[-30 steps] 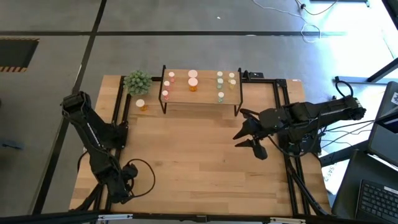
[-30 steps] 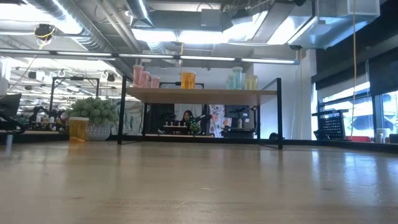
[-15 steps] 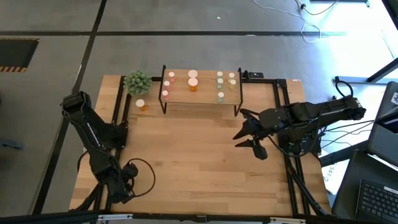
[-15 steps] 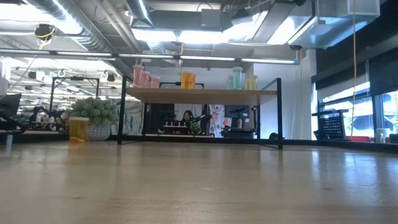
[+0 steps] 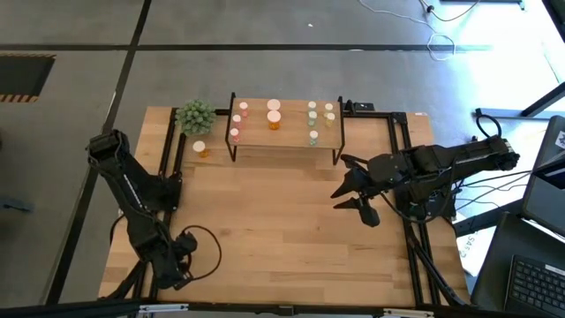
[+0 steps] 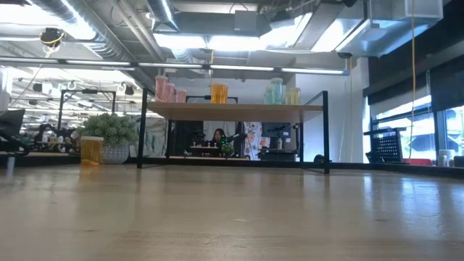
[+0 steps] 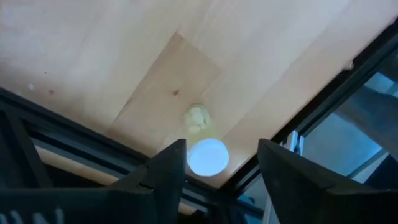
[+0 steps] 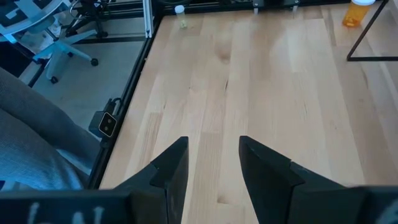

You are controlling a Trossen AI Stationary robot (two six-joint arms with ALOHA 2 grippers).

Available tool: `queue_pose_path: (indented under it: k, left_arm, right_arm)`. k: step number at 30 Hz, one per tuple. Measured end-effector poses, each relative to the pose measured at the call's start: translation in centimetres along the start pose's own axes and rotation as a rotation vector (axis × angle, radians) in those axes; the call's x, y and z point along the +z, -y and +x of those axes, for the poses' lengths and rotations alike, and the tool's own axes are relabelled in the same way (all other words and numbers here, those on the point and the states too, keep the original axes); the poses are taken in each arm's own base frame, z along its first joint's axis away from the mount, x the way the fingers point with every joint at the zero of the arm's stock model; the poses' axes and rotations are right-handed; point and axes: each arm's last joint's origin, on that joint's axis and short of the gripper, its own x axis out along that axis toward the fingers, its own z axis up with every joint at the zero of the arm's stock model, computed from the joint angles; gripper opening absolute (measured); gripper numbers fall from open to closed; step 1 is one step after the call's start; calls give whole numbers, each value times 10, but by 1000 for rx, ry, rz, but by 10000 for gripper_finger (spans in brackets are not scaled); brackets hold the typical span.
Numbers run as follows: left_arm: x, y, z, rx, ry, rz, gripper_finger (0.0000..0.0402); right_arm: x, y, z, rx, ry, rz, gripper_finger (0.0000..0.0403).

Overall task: Pick and place medicine bottles onto shelf by color
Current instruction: Put the yellow medicine bottle on the shelf, aligned with the other yellow medicine bottle

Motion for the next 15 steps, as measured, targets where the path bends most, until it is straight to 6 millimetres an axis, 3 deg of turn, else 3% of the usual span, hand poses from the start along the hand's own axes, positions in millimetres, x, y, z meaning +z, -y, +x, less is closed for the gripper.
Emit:
queue_pose_path:
  k: [7,15]
  left_arm:
    - [-4,-2,0,24,-30,-8,266]
    - [-8,-3,4,38,-20,1,283]
  right_arm:
    - [0,0,0,0,0,-1,144]
    - [0,0,0,0,0,0,144]
